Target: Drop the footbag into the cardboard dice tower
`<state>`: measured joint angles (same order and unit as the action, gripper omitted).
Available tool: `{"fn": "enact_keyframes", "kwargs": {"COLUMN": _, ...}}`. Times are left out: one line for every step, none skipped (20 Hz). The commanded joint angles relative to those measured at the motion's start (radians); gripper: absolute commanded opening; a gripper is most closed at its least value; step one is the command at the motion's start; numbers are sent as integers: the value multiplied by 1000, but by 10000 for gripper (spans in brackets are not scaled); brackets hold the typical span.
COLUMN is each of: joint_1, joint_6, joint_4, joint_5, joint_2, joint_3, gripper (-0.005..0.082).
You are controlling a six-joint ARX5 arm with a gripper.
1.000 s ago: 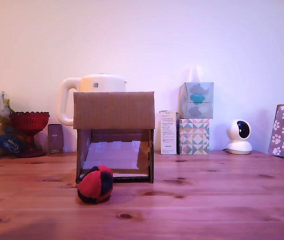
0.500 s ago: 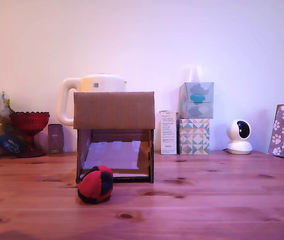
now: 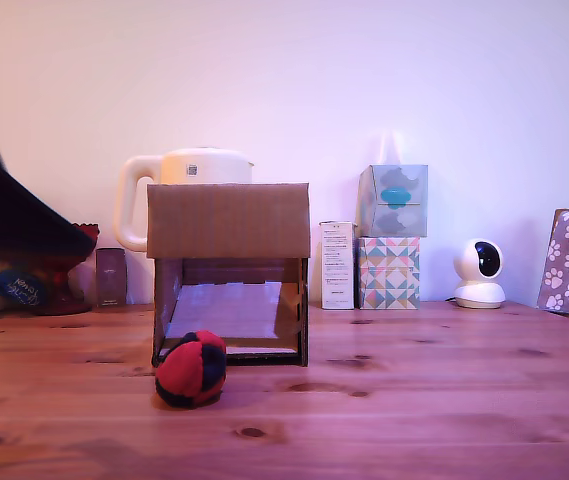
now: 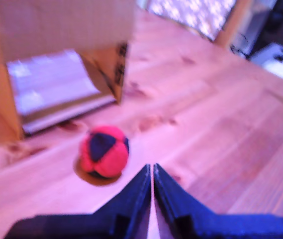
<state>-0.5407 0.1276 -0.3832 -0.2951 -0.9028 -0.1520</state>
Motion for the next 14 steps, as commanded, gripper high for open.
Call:
{"fn": "enact_keyframes", "kwargs": {"joint_1": -6, "joint_6": -5, "joint_4": -47, "joint_5": 22, "joint_2": -63, "joint_3": -17, "gripper": -24}}
{"fn": "enact_keyframes", "kwargs": {"joint_1": -6, "joint_6": -5, "joint_4": -77, "joint_5": 29, "joint_2": -106, "joint_3": -23, "gripper": -24}}
{"fn": "enact_keyframes", "kwargs": {"joint_1": -6, "joint_6": -5, "joint_4": -108, "joint_5": 28, "joint_2": -146, "joint_3": -30, "gripper": -24}}
{"fn": "enact_keyframes", "kwargs": {"joint_1": -6, "joint_6": -5, "joint_4": -135, "joint_5": 28, "joint_2": -182, "joint_3": -35, "gripper": -24}}
{"fn": "enact_keyframes", "kwargs": {"joint_1": -6, "joint_6": -5, "joint_4": -161, "joint_5": 28, "joint_2": -212, "joint_3": -39, "gripper": 18}}
{"fn": "enact_keyframes", "kwargs": {"joint_1": -6, "joint_6": -5, "joint_4": -190, "joint_5": 29, "joint_2": -240, "joint_3": -42, "gripper": 184}}
{"fn": "enact_keyframes", "kwargs": {"joint_1": -6, "joint_6": -5, "joint_4": -222, "joint_5": 41, "joint_2": -271, "joint_3": -47, "gripper": 479}}
{"fn": "enact_keyframes", "kwargs": {"joint_1": -6, "joint_6": -17, "joint_4": -245, "joint_5": 53, "joint_2": -300, "joint_3": -55, "gripper": 738}}
{"fn": "enact_keyframes", "kwargs": {"joint_1": -7, "joint_6": -45, "joint_4": -245, "joint_5": 55, "joint_2": -327, "joint_3": -68, "gripper": 777}}
{"fn": "enact_keyframes", "kwargs": {"joint_1": -7, "joint_6": -59, "joint_4": -246, "joint_5": 55, "joint_2": -356, "joint_3": -82, "gripper": 743}}
{"fn": "enact_keyframes", "kwargs": {"joint_1": -7, "joint_6": -62, "joint_4": -246, "joint_5": 55, "joint_2": -385, "joint_3": -103, "gripper": 745}}
{"fn": "enact_keyframes", "kwargs": {"joint_1": -7, "joint_6": -74, "joint_4": -246, "joint_5": 55, "joint_2": -413, "joint_3": -125, "gripper": 745}}
{"fn": "enact_keyframes", "kwargs": {"joint_1": -7, "joint_6": -84, "joint_4": -246, "joint_5": 60, "joint_2": -444, "joint_3": -150, "gripper": 745}}
{"fn": "enact_keyframes", "kwargs": {"joint_1": -7, "joint_6": -86, "joint_4": -246, "joint_5": 69, "joint_2": -475, "joint_3": -175, "gripper": 745}}
